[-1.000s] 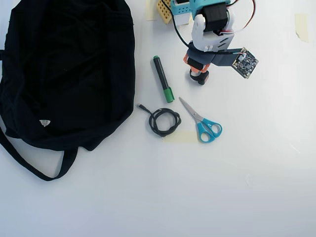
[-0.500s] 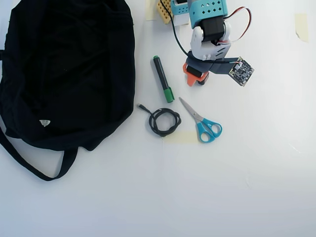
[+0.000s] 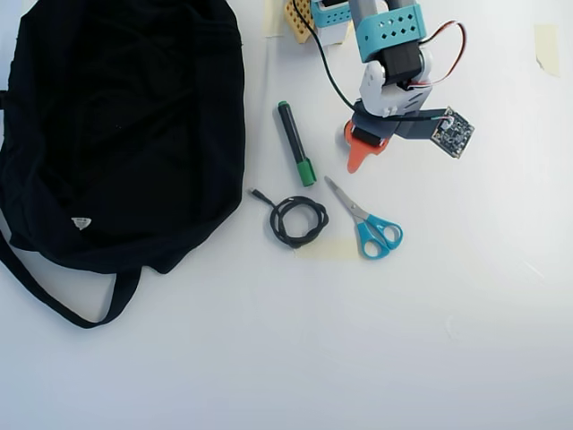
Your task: Put the bike light into the black bag
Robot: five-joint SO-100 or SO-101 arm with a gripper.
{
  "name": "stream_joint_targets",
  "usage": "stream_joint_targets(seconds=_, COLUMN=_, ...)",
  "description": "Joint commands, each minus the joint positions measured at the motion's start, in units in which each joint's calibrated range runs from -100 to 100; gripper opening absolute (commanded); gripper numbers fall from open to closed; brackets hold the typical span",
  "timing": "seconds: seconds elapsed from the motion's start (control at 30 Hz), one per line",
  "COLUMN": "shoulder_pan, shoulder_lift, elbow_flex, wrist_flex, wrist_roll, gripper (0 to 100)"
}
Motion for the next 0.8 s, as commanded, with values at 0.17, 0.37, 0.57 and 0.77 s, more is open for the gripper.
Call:
stream_joint_targets(seconds=0.17, shoulder_pan=-1.24, shoulder_lift=-0.70, elbow_flex=3.14, wrist_flex=0.51, wrist_roll=-0.04, gripper=35)
stream_joint_targets(seconds=0.37, shoulder_pan=-1.32, shoulder_lift=-1.53, elbow_flex=4.94, wrist_flex=0.51, wrist_roll=0.12, gripper=37)
stream_joint_targets(seconds=0.57, shoulder_pan=-2.21, shoulder_lift=-0.62, elbow_flex=5.21, wrist_flex=0.51, wrist_roll=0.27, gripper=37)
stream_joint_targets(seconds=0.77, shoulder_pan=-2.81, shoulder_lift=-0.54, elbow_flex=6.74, wrist_flex=-0.09, wrist_roll=0.48, gripper=37)
